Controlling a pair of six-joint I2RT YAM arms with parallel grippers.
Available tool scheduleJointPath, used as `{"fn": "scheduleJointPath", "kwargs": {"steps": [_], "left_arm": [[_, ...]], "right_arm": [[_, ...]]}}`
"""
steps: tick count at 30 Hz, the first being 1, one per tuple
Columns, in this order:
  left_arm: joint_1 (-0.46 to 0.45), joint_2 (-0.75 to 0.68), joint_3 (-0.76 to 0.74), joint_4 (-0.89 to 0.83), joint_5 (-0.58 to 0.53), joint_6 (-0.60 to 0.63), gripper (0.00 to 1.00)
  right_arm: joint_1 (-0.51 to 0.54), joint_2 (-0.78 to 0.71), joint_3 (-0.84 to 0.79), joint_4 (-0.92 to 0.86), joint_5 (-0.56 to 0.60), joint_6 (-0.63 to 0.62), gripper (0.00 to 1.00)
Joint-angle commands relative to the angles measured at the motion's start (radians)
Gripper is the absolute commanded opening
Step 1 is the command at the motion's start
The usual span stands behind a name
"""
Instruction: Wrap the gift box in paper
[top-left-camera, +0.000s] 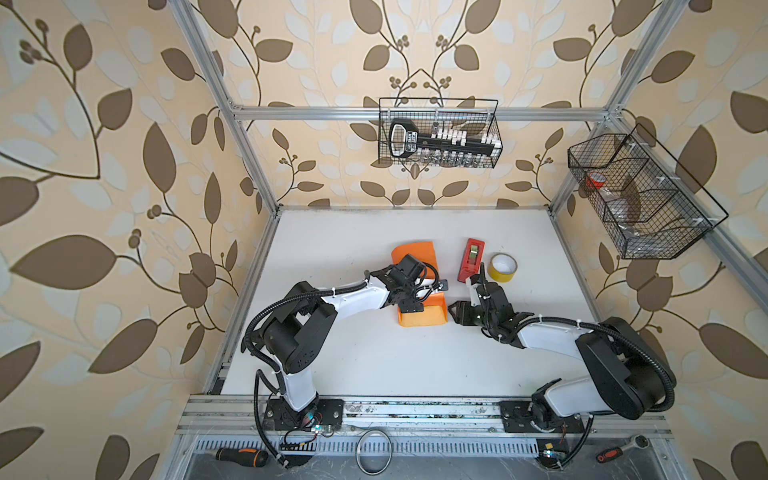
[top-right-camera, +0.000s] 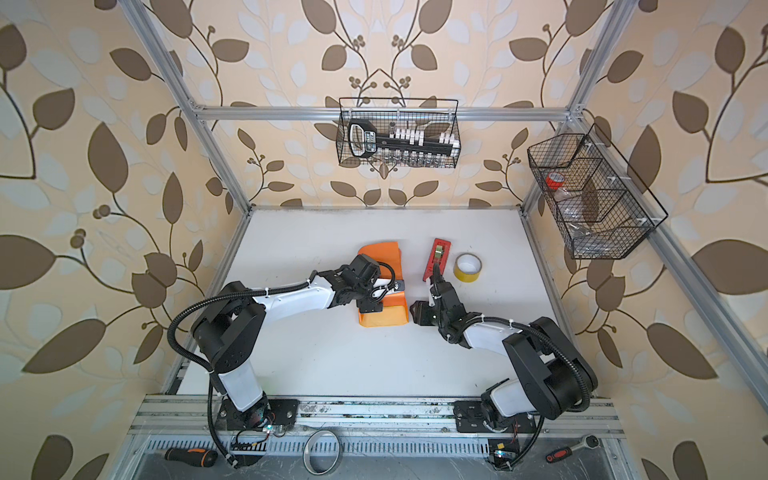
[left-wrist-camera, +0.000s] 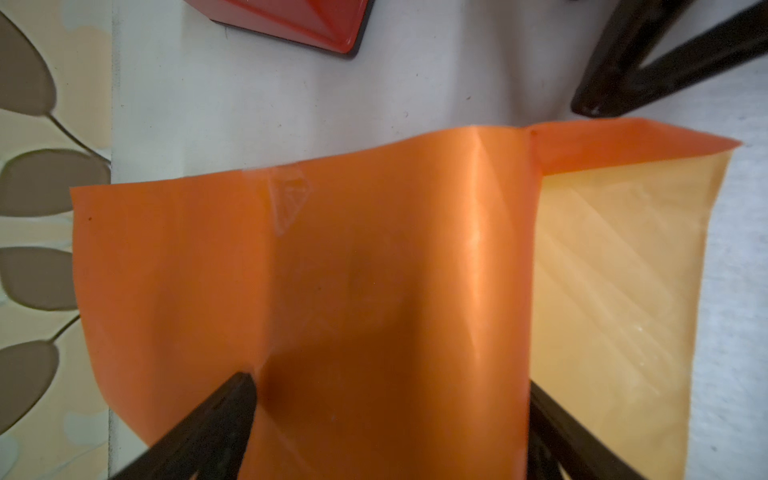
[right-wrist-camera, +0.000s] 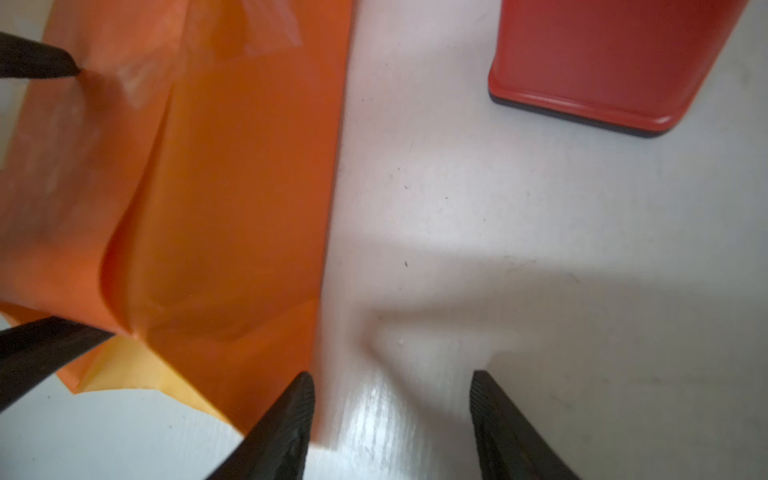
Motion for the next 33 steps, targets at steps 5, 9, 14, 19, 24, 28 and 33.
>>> {"fn": "scheduleJointPath", "kwargs": {"steps": [5,9,14,19,24,28,33], "left_arm": [[-0.016,0.011,-0.032,-0.026,-0.001,0.068,0.94],[-0.018,0.011,-0.03,-0.025,-0.003,0.067,0.94],[-0.02,0.012,-0.03,-0.025,-0.003,0.064,0.94],[-0.019,0.013,-0.034,-0.023,-0.006,0.068,0.94],[-0.021,0.016,-0.034,-0.022,-0.005,0.068,0.94],[-0.021,0.015,-0.034,-0.022,-0.006,0.067,0.94],[-0.023,0.014,-0.036,-0.019,-0.007,0.065,0.94]], "right_arm": [[0.017,0.028,-0.014,0.059,-0.045,0.025,0.55],[0.024,0.03,-0.027,0.085,-0.062,0.033,0.52],[0.04,0.03,-0.037,0.117,-0.076,0.054,0.49],[0.051,0.039,-0.036,0.142,-0.074,0.066,0.47],[0.053,0.064,-0.033,0.175,-0.08,0.083,0.44],[0.056,0.082,-0.028,0.2,-0.089,0.1,0.43],[0.062,0.106,-0.019,0.211,-0.077,0.113,0.41]]}}
